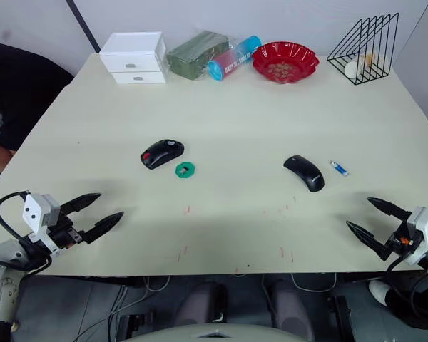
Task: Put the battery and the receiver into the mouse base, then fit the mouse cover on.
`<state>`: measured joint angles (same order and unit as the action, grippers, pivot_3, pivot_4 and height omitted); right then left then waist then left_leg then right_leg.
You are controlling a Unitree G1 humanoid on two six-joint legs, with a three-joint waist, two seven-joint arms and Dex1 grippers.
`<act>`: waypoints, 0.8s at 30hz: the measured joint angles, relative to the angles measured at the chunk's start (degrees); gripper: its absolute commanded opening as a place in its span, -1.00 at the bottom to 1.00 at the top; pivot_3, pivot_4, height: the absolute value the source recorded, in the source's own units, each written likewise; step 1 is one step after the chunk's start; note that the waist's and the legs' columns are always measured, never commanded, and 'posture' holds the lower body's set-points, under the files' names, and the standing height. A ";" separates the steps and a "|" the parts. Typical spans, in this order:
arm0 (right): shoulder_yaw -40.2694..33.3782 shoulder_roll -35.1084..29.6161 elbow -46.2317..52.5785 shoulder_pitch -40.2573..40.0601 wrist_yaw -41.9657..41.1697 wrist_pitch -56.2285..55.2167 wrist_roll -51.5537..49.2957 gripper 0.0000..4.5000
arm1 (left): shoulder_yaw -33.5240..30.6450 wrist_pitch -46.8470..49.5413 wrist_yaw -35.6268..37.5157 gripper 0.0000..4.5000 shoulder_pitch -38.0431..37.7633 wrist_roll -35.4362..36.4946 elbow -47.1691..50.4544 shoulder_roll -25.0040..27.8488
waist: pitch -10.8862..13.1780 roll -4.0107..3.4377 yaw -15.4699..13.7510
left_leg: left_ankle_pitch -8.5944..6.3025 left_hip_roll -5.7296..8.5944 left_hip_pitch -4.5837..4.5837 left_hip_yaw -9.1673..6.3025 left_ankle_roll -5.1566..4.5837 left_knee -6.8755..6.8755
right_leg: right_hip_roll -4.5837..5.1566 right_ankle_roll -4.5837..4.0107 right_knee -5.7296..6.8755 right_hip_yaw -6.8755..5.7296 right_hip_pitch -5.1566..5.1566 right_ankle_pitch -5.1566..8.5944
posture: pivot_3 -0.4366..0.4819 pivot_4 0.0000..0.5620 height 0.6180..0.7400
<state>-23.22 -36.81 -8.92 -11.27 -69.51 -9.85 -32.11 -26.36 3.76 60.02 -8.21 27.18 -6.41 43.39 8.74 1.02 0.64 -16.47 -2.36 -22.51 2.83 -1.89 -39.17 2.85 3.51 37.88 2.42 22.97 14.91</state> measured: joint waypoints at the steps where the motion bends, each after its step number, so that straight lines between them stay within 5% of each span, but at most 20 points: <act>1: 0.27 0.23 1.28 -0.17 -0.28 0.62 -0.27 0.98 | 0.02 0.41 0.03 1.00 1.55 -0.02 -0.83 0.57 | 0.00 0.00 -0.02 | 0.00 0.01 -0.01 -0.02 0.00 0.00 | -0.01 0.00 0.00 -0.02 0.00 0.00 | -0.05 -0.47 1.00; 14: 2.30 3.53 14.95 -3.84 -0.65 6.11 -6.12 0.98 | 10.37 -1.41 6.00 1.00 27.65 -6.21 -21.77 3.82 | 0.01 0.02 0.10 | 0.00 0.14 -0.09 -0.04 0.00 -0.04 | -0.08 0.03 0.02 -0.05 0.03 -0.02 | -0.05 -0.47 1.00; 24: 2.66 3.72 20.35 -3.02 1.69 8.46 -7.11 0.98 | 18.50 -10.40 12.33 1.00 51.16 -14.96 -49.85 2.77 | 0.03 0.08 -0.21 | 0.01 0.18 -0.25 0.02 0.01 -0.13 | -0.18 0.04 0.01 -0.15 0.02 -0.02 | -0.05 -0.47 1.00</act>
<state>-20.55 -33.08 11.43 -14.29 -67.82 -1.39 -39.22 -7.86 -6.64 72.35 42.95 12.22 -56.26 46.15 8.77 1.10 0.42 -16.46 -2.19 -22.75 2.85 -1.88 -39.30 2.66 3.54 37.88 2.27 22.99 14.90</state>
